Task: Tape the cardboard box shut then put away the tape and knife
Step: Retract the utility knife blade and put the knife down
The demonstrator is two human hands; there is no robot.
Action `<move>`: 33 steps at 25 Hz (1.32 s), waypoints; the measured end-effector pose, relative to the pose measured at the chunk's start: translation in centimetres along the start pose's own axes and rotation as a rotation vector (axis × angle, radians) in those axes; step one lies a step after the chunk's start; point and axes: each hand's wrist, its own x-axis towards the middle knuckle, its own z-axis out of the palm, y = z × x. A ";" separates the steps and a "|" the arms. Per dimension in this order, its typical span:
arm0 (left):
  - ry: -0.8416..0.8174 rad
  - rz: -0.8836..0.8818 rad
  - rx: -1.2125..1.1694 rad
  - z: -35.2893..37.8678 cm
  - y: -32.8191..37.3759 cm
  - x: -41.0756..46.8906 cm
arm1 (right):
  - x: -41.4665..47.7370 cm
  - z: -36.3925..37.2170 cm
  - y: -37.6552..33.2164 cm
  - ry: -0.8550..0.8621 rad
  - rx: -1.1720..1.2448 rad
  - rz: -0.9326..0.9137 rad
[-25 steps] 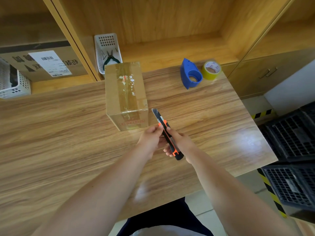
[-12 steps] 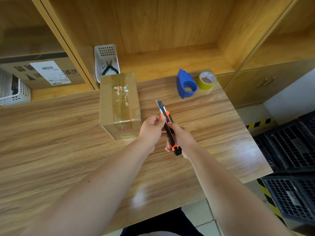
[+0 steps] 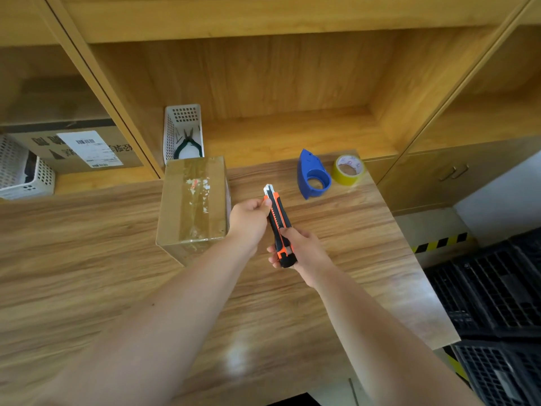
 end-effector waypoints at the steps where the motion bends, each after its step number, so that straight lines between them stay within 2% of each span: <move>1: 0.019 -0.009 -0.018 0.1 0.5 0.5 | 0.2 -0.2 -0.2 -0.016 0.014 -0.012; 5: 0.026 -0.021 -0.030 0.8 1.7 2.1 | 1.1 -1.3 -1.3 -0.074 0.015 -0.072; 11: 0.004 -0.200 -0.328 2.3 4.0 4.5 | 2.7 -3.1 -2.2 -0.035 0.078 -0.099; 17: -0.005 -0.280 -0.403 4.3 4.2 7.7 | 5.7 -4.3 -2.2 0.012 0.066 -0.126; 24: 0.042 -0.378 -0.421 5.9 3.8 12.1 | 10.0 -5.0 -3.6 0.037 0.107 -0.056; 33: 0.052 -0.471 -0.302 7.8 2.3 16.2 | 15.1 -4.7 -2.5 0.150 0.110 0.078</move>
